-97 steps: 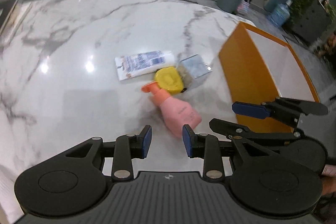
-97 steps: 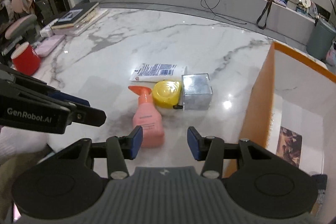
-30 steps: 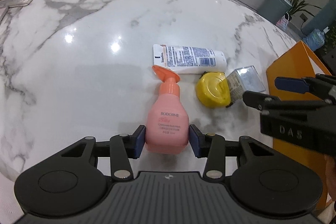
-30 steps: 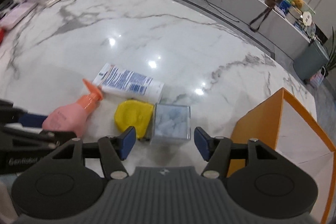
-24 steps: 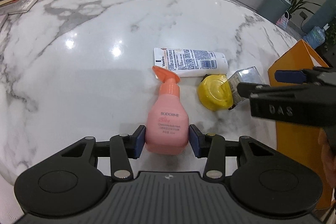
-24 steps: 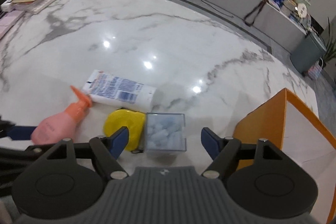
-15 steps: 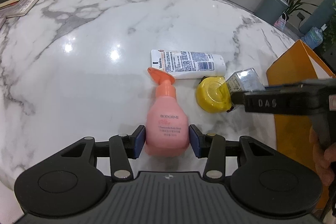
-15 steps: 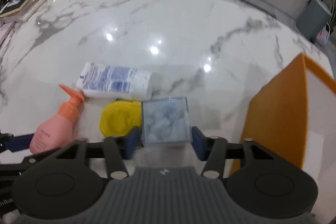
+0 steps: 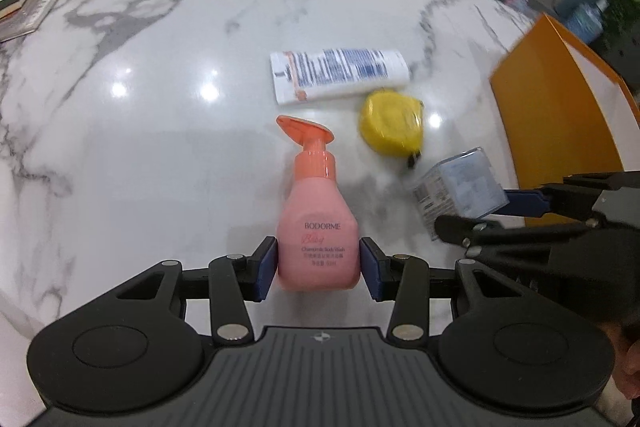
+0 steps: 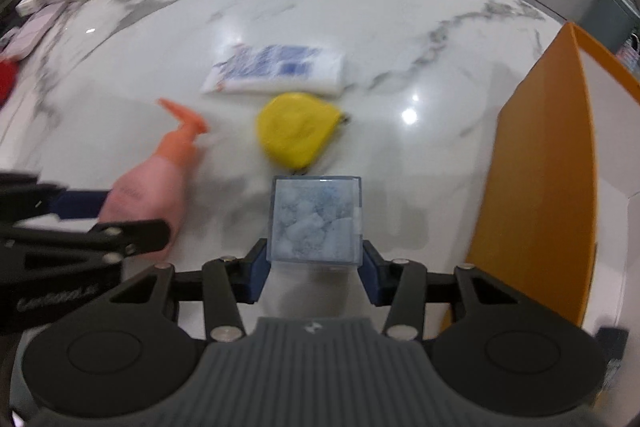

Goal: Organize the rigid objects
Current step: 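Grasp the pink pump bottle with left gripper while right gripper grasps the clear cube box, then lift and carry the pink bottle and clear cube box over the orange box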

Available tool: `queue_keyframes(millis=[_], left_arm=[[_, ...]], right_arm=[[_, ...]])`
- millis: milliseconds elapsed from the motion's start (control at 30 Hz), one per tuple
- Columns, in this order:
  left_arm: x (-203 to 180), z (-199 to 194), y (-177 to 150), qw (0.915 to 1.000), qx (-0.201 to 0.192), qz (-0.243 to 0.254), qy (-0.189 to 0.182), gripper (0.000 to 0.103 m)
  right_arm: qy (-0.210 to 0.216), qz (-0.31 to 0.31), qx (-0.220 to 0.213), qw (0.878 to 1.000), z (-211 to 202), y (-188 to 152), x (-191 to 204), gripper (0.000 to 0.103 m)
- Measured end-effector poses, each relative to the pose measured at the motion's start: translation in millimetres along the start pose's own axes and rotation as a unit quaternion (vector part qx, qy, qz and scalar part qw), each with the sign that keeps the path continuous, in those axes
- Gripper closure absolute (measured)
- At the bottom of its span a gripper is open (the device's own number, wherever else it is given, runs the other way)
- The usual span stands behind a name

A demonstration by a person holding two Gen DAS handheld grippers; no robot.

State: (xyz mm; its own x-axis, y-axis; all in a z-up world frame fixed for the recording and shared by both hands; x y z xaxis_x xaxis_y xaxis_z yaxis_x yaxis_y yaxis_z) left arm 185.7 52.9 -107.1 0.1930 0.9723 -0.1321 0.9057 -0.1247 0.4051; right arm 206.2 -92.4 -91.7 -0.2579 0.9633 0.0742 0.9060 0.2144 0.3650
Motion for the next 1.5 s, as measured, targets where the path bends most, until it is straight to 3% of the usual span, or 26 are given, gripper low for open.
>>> queue_keyframes(millis=[267, 433, 767, 833, 1000, 1233, 1500], left_arm=[[1.4, -1.6, -2.9, 0.9999, 0.010, 0.000, -0.002, 0.049], [-1.0, 3.5, 0.3, 0.9999, -0.002, 0.010, 0.008, 0.046], [-1.5, 14.7, -0.3, 0.9997, 0.004, 0.018, 0.017, 0.046], [-3.4, 15.2, -0.2, 0.9994, 0.001, 0.025, 0.022, 0.049], [-7.8, 14.9, -1.3, 0.9987, -0.004, 0.038, 0.033, 0.053], [-8.5, 7.2, 1.2, 0.9997, -0.008, 0.017, 0.015, 0.054], [-16.5, -22.2, 19.3, 0.9991, -0.042, 0.000, -0.003, 0.054]], right_arm=[[0.012, -0.011, -0.023, 1.000, -12.2, -31.1, 15.3, 0.055], [0.014, -0.006, -0.055, 0.998, -18.0, -31.0, 13.8, 0.043], [0.024, 0.012, -0.062, 0.998, -9.7, -28.9, 7.8, 0.046], [0.033, 0.014, -0.057, 0.998, -8.7, -29.8, 6.9, 0.054], [0.028, 0.010, -0.061, 0.998, -9.8, -33.3, 7.9, 0.055], [0.026, 0.014, -0.074, 0.997, -22.4, -34.5, 3.5, 0.056], [0.024, 0.019, -0.116, 0.993, -54.8, -26.7, 0.2, 0.056]])
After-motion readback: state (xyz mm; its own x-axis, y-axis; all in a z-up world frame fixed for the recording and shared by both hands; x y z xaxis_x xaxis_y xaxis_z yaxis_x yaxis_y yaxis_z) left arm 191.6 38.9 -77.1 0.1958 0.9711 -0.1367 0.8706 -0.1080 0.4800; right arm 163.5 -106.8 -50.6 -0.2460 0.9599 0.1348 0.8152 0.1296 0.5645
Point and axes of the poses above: each gripper's, at about its wrist camera, not at the fingertips, and z roughly the way its jaws point, x to its left, y to its top, the point moved 3 cm from there along z, roughly the way its jaws point, and after that the axes turned 9 degrees about z, right-handed, at the moved point
